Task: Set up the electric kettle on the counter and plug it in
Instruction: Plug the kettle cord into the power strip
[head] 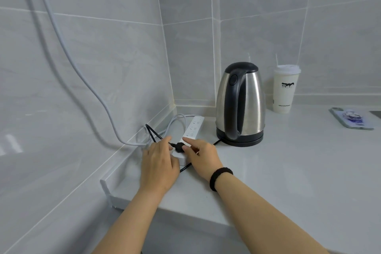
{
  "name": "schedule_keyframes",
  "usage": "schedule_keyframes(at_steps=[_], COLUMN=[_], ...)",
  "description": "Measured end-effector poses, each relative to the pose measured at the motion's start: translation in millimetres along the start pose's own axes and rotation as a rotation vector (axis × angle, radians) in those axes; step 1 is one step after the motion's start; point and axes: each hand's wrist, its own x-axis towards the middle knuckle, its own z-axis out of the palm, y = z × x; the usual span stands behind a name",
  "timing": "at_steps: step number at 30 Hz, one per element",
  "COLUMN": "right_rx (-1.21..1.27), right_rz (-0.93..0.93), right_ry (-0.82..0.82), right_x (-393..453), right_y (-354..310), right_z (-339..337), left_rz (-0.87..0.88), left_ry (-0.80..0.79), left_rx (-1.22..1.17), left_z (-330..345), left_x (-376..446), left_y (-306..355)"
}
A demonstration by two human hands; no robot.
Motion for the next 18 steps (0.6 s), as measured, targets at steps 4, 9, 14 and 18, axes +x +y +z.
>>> schedule_keyframes(at_steps=[4, 9, 14, 18], right_rx=[-0.002, 0.071, 0.112, 0.086], right_rz=[-0.006, 0.098, 0.225, 0.244], right_ry=[0.071, 0.073, 0.188, 0.233], right_x=[-9, -22, -33, -46], right_y=[3, 4, 11, 21], right_z=[-11, -25, -55, -86], left_rz=[0.127, 0.196, 0.103, 0.098], left_ry=[0.042, -0.035, -0.151, -0.196], left_rx=[-0.062, -0.131, -0.21, -0.268], left_z=[0, 7, 17, 20], left_x=[-8, -12, -16, -15], left_y=[21, 48, 63, 78])
